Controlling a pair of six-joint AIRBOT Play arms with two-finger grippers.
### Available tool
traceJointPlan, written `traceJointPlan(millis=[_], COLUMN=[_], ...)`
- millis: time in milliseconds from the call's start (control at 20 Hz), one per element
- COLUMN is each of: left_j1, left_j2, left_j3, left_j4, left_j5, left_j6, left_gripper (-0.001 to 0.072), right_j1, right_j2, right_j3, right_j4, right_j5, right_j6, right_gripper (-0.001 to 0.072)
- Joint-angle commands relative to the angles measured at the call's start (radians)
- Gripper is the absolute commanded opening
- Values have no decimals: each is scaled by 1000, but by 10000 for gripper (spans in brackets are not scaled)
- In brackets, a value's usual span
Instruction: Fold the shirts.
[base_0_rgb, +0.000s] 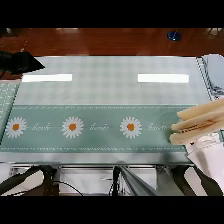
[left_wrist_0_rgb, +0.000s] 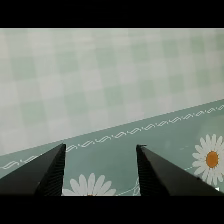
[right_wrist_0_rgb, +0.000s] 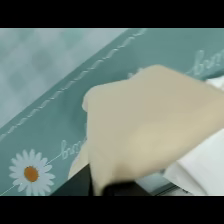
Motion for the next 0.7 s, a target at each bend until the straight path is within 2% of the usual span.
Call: traceJointPlan(millis=[0,250,400,550,650], left_j1=[0,0,1,1,0], left_j2=[0,0,0,0,0], left_j3=[0,0,0,0,0], left_j4=[0,1,1,1,1], left_j5=[1,8,31,87,120], left_j6=[12,37,37,38,37], left_gripper=[536,536,536,536,536], right_j1=[-58,-143,-230,-399,-546], right_j2=[-5,5,49,91,90], right_j3=[3,-115,-229,-336,-387], right_j4=[-178,-225,-388,-574,-579], right_j5=[35,37,37,36,36], right_j6=[-5,-17,-83,-212,-224], right_gripper=[23,23,23,23,23])
